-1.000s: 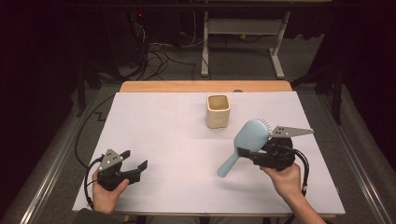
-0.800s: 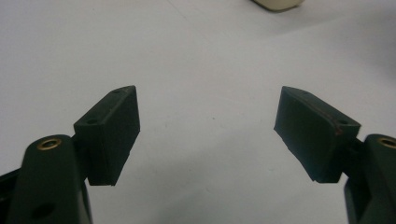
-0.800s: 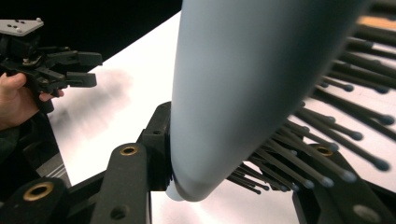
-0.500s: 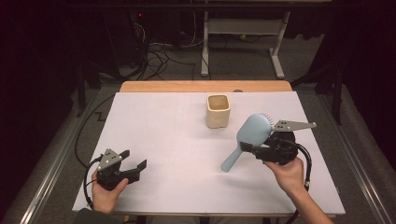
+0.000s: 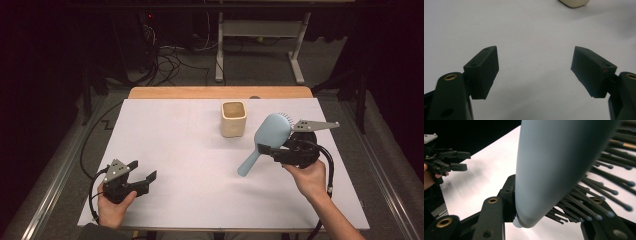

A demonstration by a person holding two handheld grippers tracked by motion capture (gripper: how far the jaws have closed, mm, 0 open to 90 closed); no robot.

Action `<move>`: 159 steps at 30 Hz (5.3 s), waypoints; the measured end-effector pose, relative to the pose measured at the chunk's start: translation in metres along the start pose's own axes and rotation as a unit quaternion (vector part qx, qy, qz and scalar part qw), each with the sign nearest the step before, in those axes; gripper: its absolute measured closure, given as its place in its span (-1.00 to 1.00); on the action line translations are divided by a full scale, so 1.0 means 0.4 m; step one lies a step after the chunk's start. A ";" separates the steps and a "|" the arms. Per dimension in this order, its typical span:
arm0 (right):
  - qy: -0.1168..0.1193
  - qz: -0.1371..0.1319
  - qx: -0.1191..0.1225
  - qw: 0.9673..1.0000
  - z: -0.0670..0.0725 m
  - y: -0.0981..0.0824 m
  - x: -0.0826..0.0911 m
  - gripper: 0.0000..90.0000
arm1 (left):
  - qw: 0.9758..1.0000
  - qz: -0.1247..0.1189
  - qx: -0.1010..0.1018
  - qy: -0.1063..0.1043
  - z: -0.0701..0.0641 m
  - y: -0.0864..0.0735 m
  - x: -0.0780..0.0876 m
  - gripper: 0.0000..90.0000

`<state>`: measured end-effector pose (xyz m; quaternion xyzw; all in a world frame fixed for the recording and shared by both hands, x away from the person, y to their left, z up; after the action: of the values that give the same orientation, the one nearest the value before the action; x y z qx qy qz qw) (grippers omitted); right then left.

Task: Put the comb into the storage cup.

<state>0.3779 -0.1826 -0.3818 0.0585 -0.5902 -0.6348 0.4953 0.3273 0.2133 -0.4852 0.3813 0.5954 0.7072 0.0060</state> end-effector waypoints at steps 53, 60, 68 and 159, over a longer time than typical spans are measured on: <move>-0.020 -0.008 0.013 1.000 -0.015 0.149 -0.023 0.21 | 1.000 -0.001 0.001 -0.009 -0.005 0.000 0.000 -0.50; -0.028 -0.013 0.007 1.000 -0.019 0.173 -0.022 0.22 | 1.000 -0.004 0.002 -0.007 -0.004 0.000 0.003 -0.50; -0.036 -0.017 0.006 0.999 -0.028 0.203 -0.018 0.22 | 1.000 -0.001 0.001 -0.008 -0.004 -0.001 0.002 -0.50; -0.119 -0.039 -0.044 0.991 -0.151 0.344 -0.181 0.21 | 1.000 -0.002 -0.004 -0.015 -0.007 -0.001 0.003 -0.50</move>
<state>0.5311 -0.1482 -0.3256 -0.0163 -0.6132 -0.6817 0.3987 0.3246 0.2118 -0.4849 0.3911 0.5927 0.7039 0.0180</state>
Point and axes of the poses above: each handheld gripper's, and its own axes: x roughly backward along the jaws, y roughly out of its top, z roughly to its left, the point moved 7 cm from there along -x, roughly forward along the jaws, and after that the axes turned 6 degrees about -x, right-handed, at the moved point
